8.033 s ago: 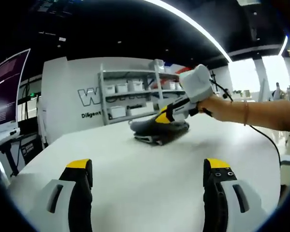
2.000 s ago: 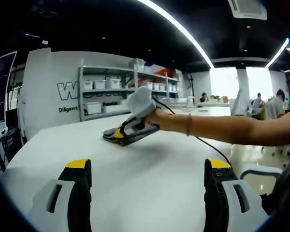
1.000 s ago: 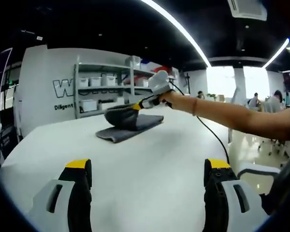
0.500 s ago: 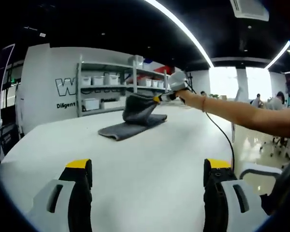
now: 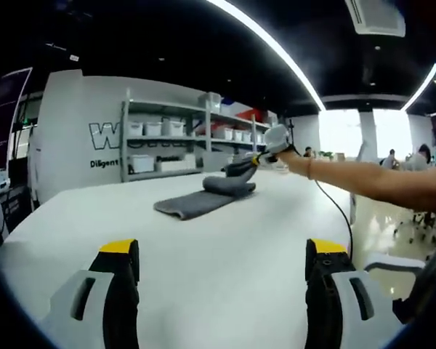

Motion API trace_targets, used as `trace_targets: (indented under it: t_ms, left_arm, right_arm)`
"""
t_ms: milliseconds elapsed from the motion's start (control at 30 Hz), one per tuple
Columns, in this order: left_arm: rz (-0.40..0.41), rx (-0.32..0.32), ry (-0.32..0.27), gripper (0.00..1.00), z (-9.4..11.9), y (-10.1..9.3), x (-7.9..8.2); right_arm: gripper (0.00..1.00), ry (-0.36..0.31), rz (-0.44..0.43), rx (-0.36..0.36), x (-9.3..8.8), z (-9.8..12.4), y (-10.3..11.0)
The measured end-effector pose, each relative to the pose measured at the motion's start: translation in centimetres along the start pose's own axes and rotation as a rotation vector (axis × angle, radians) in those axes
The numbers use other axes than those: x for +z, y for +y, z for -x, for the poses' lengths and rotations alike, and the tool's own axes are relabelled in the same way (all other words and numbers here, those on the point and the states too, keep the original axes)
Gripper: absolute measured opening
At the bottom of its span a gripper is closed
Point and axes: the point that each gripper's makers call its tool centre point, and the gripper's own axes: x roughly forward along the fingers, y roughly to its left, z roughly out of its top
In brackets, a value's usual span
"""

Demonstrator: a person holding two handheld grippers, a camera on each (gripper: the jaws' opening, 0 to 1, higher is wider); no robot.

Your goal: Open the folded towel by lifting each exposed corner and separating the folded layers until the towel lies flat within the target outline without major curled edges

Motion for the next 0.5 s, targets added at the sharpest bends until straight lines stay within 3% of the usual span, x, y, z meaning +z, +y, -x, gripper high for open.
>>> trace_targets:
  t_ms: [167,267,400,500]
  left_arm:
    - [-0.013,0.003,-0.007,0.93,0.0,-0.4,0.0]
    - [0.005,0.001,-0.017,0.92,0.0,-0.6,0.1]
    - [0.004,0.006,-0.013,0.92,0.0,-0.6,0.0]
    - [0.001,0.005,-0.016,0.92,-0.1,-0.7,0.2]
  right_arm:
    - [0.01,0.061,0.063,-0.014,-2.6,-1.6,0.1]
    - [0.05,0.116,0.049,0.002,-5.0,-1.7,1.0]
    - [0.32,0.115,0.033,-0.003,-5.7,-1.9,0.9]
    - [0.36,0.116,-0.001,0.037,-6.0,-1.8,1.2]
